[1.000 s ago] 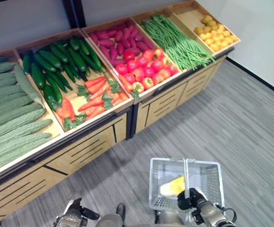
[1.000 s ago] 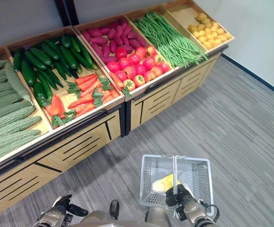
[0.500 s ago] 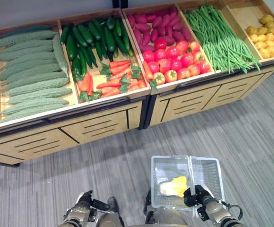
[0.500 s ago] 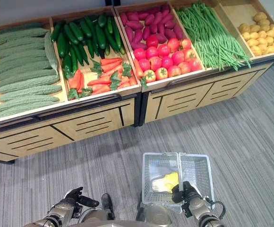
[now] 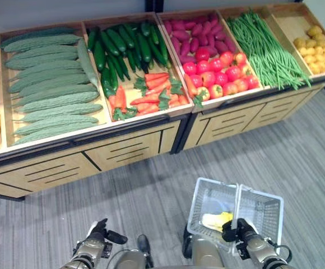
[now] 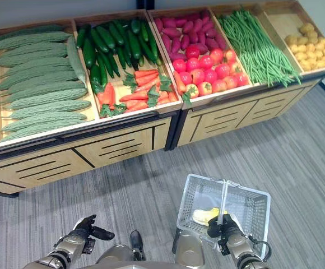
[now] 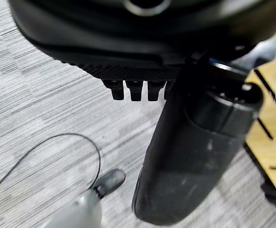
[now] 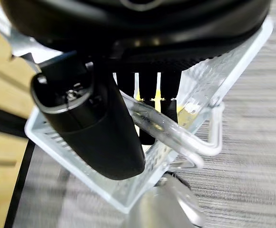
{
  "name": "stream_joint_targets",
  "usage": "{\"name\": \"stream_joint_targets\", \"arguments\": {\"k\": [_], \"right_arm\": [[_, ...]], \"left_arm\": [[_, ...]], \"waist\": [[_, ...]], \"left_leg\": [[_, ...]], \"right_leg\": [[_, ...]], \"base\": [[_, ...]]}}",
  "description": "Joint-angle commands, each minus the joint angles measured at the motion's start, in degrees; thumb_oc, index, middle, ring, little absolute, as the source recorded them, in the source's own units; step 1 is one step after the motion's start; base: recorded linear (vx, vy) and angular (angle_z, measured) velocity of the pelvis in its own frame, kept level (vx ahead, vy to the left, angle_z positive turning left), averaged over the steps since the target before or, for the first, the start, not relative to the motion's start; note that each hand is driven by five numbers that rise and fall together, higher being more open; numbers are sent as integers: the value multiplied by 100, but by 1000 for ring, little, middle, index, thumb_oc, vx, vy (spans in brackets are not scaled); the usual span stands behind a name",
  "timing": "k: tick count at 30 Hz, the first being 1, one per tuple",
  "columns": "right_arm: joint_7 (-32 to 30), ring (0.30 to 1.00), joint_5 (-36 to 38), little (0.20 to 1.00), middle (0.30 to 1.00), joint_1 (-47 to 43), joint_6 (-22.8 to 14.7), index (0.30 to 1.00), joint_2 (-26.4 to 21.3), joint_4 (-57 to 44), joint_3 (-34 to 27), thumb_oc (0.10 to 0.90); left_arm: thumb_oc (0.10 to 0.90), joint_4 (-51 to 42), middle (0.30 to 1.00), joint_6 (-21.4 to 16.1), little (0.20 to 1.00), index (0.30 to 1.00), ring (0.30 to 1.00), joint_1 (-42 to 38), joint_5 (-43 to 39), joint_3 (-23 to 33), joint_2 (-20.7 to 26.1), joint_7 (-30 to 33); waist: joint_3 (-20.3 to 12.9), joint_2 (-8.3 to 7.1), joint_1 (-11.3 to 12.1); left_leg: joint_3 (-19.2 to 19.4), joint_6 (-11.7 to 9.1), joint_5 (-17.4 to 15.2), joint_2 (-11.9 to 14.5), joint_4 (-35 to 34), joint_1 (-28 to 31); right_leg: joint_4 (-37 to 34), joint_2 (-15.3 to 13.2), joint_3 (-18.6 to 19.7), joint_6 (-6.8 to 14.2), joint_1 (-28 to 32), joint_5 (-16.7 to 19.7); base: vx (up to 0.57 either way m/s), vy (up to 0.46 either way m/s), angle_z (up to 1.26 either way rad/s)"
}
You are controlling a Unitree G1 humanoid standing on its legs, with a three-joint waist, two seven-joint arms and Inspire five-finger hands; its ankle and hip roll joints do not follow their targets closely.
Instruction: Get the vegetables into the basket
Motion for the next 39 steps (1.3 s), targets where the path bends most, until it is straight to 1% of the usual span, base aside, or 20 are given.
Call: {"name": "stream_joint_targets", "arguments": {"k": [1,4,5,6,7,10,15,18,19,21,23,25,27,28,30,31,35,36,38,39], "right_arm": [[65,300,-334,300,300,384,70,300,-84,99,313,400],[98,300,-472,300,300,390,52,300,-146,0,285,400],[99,300,-509,300,300,391,47,300,-205,-17,220,400],[100,300,-510,300,300,393,48,300,-205,-18,222,400],[100,300,-501,300,300,401,29,300,-287,-95,101,400],[138,300,-539,300,300,496,19,300,-404,-245,-45,400],[260,300,-590,300,300,563,34,300,-543,-241,-249,400],[305,300,-586,300,300,587,45,300,-566,-249,-294,400],[327,300,-583,300,300,634,39,300,-563,-318,-319,400],[314,300,-561,300,300,660,17,300,-548,-408,-295,400],[303,300,-561,300,300,654,10,300,-534,-414,-274,400],[270,300,-628,300,300,588,-33,300,-548,-375,-151,400],[253,300,-677,300,300,571,-50,300,-569,-373,-80,400],[236,300,-728,300,300,533,-54,300,-591,-350,-6,400],[220,300,-758,300,300,529,-56,300,-595,-361,13,400],[193,300,-792,300,300,538,-63,300,-616,-378,66,400],[118,300,-923,300,300,497,-79,300,-634,-369,293,400],[116,300,-922,300,300,492,-80,300,-620,-363,276,400],[-3,300,-869,300,300,376,-123,300,-615,-319,445,400],[-5,300,-867,300,300,372,-127,300,-593,-310,415,400]], "left_arm": [[900,-249,1000,-142,1000,1000,1000,-22,56,101,48,123],[900,-1341,1000,-227,1000,1000,1000,69,18,69,231,159],[900,-2036,1000,-285,1000,1000,1000,219,30,106,384,114],[900,-2044,1000,-280,1000,1000,1000,225,31,108,385,113],[900,-2710,1000,-355,1000,1000,1000,400,58,219,571,88],[900,-3911,1000,-419,1000,1000,1000,798,122,502,848,-19],[900,-5527,1000,-498,1000,1000,1000,1491,275,1058,1375,-294],[900,-6053,1000,-530,1000,1000,1000,1772,175,1337,1487,-355],[900,-6741,1000,-670,1000,1000,1000,1955,266,1721,1616,-219],[900,-7017,1000,-735,1000,1000,1000,1939,549,1951,1732,13],[900,-7104,1000,-739,1000,1000,1000,1899,731,2066,1793,131],[900,-6969,1000,-626,1000,1000,1000,1277,1727,2195,2391,735],[900,-6776,1000,-585,1000,1000,1000,970,1872,2062,2535,847],[900,-6489,1000,-518,1000,1000,1000,430,2180,1786,2809,1014],[900,-6322,1000,-483,1000,1000,1000,189,2279,1642,2896,1059],[900,-6076,1000,-371,1000,1000,1000,-233,2655,1408,3239,1161],[900,-5073,1000,-124,1000,1000,1000,-1344,3030,654,3844,1355],[900,-5022,1000,-132,1000,1000,1000,-1420,3024,588,3849,1374],[900,-4248,1000,18,1000,1000,1000,-2443,3149,-185,4113,1545],[900,-4187,1000,7,1000,1000,1000,-2553,3137,-285,4110,1564]], "waist": [[-11,17,-15],[-152,43,37],[-195,80,49],[-195,81,42],[-242,115,61],[-306,162,79],[-427,278,152],[-466,317,163],[-506,382,194],[-538,419,182],[-552,435,178],[-629,546,114],[-643,583,63],[-644,655,-8],[-640,687,-35],[-625,765,-138],[-552,934,-336],[-563,922,-309],[-443,1008,-442],[-466,990,-400]], "left_leg": [[-538,60,-440,84,374,-279],[-722,-67,-399,157,323,-154],[-810,-123,-372,194,304,-132],[-816,-125,-371,195,303,-130],[-868,-186,-324,233,254,-113],[-928,-262,-259,283,165,-68],[-952,-338,-255,342,117,-1],[-957,-348,-270,355,123,40],[-982,-372,-262,365,106,59],[-972,-387,-263,367,73,97],[-947,-396,-265,370,49,122],[-870,-429,-260,362,-15,155],[-828,-439,-252,358,-46,166],[-758,-451,-224,354,-108,165],[-724,-456,-205,351,-138,150],[-641,-468,-165,345,-216,130],[-390,-495,-16,325,-352,-134],[-382,-495,-10,324,-357,-152],[-256,-526,190,329,-507,-476],[-248,-525,201,328,-513,-509]], "right_leg": [[-28,-145,57,329,232,119],[-121,-57,-84,315,545,-111],[-268,-14,-169,285,704,-192],[-275,-13,-177,284,713,-191],[-420,16,-280,265,833,-234],[-623,62,-400,243,985,-268],[-868,128,-504,212,1168,-328],[-885,144,-495,196,1212,-352],[-902,158,-517,176,1249,-401],[-938,162,-517,170,1279,-400],[-976,163,-513,168,1300,-389],[-1025,168,-464,188,1269,-355],[-1032,169,-425,194,1240,-338],[-1042,169,-336,202,1157,-307],[-1042,166,-300,203,1103,-285],[-1043,161,-233,217,987,-244],[-1043,156,6,264,488,-87],[-1043,156,15,263,463,-81],[-1043,182,155,279,-15,57],[-1043,183,164,277,-55,66]], "base": [[90,-113,46],[118,-236,40],[58,-152,22],[58,-209,20],[32,-151,26],[31,-145,15],[21,-100,3],[21,-72,4],[20,-98,6],[12,-80,5],[21,-43,6],[41,-37,-2],[23,-16,-8],[27,-18,-15],[18,-12,-23],[15,1,-25],[-2,-1,-38],[-15,-18,-27],[-34,-46,-30],[-21,-50,-27]]}}
